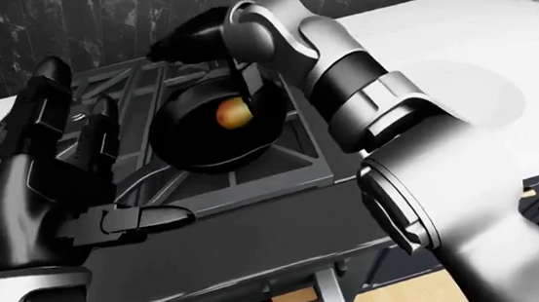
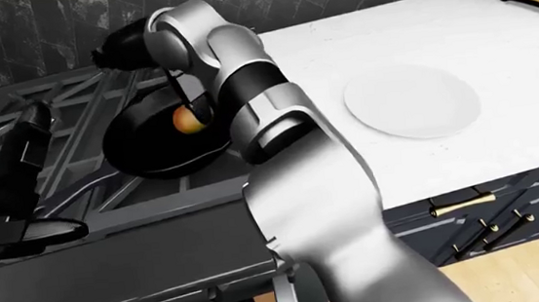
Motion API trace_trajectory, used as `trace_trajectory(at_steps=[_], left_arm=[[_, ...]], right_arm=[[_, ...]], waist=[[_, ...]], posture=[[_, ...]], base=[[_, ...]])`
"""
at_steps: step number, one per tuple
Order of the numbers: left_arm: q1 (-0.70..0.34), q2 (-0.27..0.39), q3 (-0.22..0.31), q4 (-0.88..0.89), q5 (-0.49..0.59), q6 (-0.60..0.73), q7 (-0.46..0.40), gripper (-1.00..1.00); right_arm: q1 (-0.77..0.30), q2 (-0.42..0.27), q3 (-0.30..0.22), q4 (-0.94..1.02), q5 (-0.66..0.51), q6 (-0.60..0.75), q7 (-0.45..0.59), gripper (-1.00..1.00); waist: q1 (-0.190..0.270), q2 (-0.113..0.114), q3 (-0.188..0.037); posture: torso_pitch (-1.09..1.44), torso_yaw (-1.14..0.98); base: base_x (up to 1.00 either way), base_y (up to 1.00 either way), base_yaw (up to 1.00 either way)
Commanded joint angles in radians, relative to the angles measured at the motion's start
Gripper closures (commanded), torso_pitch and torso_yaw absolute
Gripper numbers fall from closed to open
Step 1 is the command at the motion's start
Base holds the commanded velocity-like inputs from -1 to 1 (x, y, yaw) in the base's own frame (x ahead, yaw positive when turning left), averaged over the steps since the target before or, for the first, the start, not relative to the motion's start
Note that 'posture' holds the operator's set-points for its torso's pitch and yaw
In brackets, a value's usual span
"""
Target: Pick the mango from the plate and place it in the pan.
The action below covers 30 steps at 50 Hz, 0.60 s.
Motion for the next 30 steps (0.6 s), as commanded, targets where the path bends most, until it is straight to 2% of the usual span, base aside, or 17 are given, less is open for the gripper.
trace_trajectory(at_steps=[1,5,10,18,21,23,24,27,30], left_arm=[[-0.016,0.011,0.017,-0.015,0.007,-0.029,-0.002,-1.0],[-0.007,-0.006,-0.008,-0.018,0.044,-0.031,-0.019,-1.0],[-0.009,-0.016,-0.011,-0.015,0.063,-0.027,-0.032,-1.0],[-0.025,-0.016,-0.001,-0.008,0.063,-0.016,-0.036,-1.0],[-0.036,-0.01,0.011,0.003,0.052,-0.019,-0.03,-1.0],[-0.044,-0.004,0.011,0.003,0.043,-0.018,-0.017,-1.0],[-0.044,-0.003,0.011,0.003,0.042,-0.021,-0.014,-1.0],[-0.052,-0.005,0.003,0.001,0.035,-0.033,0.01,-1.0],[-0.066,0.012,0.009,-0.01,0.007,-0.038,0.041,-1.0]], right_arm=[[-0.04,-0.014,-0.009,-0.036,0.013,-0.011,-0.03,-1.0],[-0.068,-0.043,-0.019,-0.039,0.022,-0.026,-0.043,-1.0],[-0.102,-0.093,-0.044,-0.052,0.065,-0.056,-0.027,-1.0],[-0.066,-0.223,-0.072,-0.127,0.166,-0.132,0.03,-1.0],[0.007,-0.291,-0.106,-0.233,0.259,-0.12,0.073,-1.0],[0.121,-0.331,-0.156,-0.401,0.369,-0.054,0.119,-1.0],[0.168,-0.341,-0.156,-0.485,0.404,-0.018,0.136,-1.0],[0.419,-0.369,-0.233,-0.965,0.605,0.241,0.187,-1.0],[0.601,-0.408,-0.247,-1.317,0.747,0.439,0.172,-1.0]], waist=[[0.0,0.006,-0.025],[0.0,0.003,-0.025],[0.002,-0.002,-0.023],[0.004,-0.012,-0.019],[0.006,-0.019,-0.019],[0.009,-0.025,-0.019],[0.011,-0.029,-0.019],[0.018,-0.042,-0.02],[0.027,-0.052,-0.023]], posture=[[0.0,0.0],[0.0,0.0],[0.0,0.0],[0.0,0.0],[0.0,0.0],[0.0,0.0],[0.0,0.0],[0.0,0.0],[0.0,0.0]], base=[[0.0,0.0,0.0],[0.0,0.0,0.0],[0.0,0.0,0.0],[0.0,0.0,0.0],[0.0,0.0,0.0],[0.0,0.0,0.0],[0.0,0.0,0.0],[0.0,0.0,0.0],[0.0,0.0,0.0]])
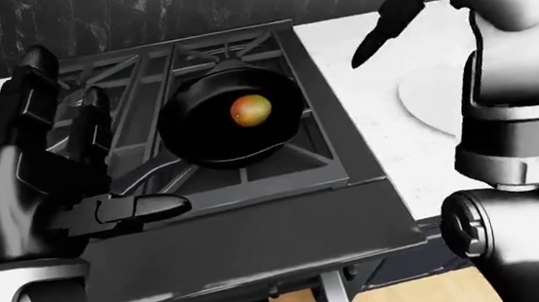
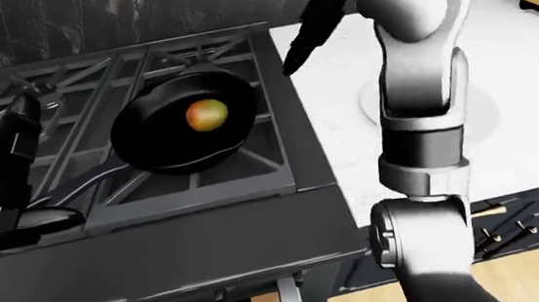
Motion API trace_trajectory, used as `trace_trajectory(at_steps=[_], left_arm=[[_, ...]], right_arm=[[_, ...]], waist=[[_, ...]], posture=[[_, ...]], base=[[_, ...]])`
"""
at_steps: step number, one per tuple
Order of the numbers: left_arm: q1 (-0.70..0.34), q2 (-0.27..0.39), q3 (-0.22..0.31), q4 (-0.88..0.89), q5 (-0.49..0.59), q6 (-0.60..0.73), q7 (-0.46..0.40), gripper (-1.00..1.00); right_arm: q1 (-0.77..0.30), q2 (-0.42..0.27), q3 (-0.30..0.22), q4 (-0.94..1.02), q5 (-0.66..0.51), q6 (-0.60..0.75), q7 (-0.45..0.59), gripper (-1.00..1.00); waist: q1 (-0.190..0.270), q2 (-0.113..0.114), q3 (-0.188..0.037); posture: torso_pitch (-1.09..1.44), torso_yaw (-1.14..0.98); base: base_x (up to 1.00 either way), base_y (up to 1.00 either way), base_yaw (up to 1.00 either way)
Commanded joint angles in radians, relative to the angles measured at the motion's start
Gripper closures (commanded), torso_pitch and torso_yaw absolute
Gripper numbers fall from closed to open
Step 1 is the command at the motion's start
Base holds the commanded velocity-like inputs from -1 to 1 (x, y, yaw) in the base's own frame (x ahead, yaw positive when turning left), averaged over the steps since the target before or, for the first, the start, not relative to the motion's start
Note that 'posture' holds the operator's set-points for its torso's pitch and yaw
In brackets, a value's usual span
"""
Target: Pick the mango from the plate and place it in the pan.
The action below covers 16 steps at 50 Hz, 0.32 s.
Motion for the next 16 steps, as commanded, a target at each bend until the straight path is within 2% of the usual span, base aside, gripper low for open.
trace_trajectory(at_steps=[1,4,7,13,16], left_arm=[[-0.022,0.022,0.02,-0.017,-0.02,-0.041,0.019,-1.0],[-0.012,0.028,0.018,-0.021,-0.023,-0.059,0.022,-1.0],[-0.005,0.032,0.023,-0.019,-0.026,-0.074,0.016,-1.0],[-0.011,0.035,0.023,-0.009,-0.018,-0.095,0.014,-1.0],[-0.018,0.04,0.024,-0.005,-0.023,-0.102,0.019,-1.0]], right_arm=[[0.054,-0.024,-0.015,-0.224,0.151,0.183,-0.035,-1.0],[0.138,-0.059,-0.023,-0.378,0.24,0.283,-0.102,-1.0],[0.222,-0.09,-0.064,-0.52,0.333,0.369,-0.182,-1.0],[0.283,-0.159,-0.112,-0.703,0.501,0.511,-0.296,-1.0],[0.289,-0.194,-0.122,-0.731,0.558,0.54,-0.341,-1.0]], waist=[[0.001,-0.003,-0.036],[0.004,-0.006,-0.033],[0.002,-0.006,-0.034],[0.003,-0.013,-0.035],[0.003,-0.015,-0.033]], posture=[[0.0,0.0],[0.0,0.0],[0.0,0.0],[0.0,0.0],[0.0,0.0]], base=[[0.0,0.0,0.0],[0.0,0.0,0.0],[0.0,0.0,0.0],[0.0,0.0,0.0],[0.0,0.0,0.0]])
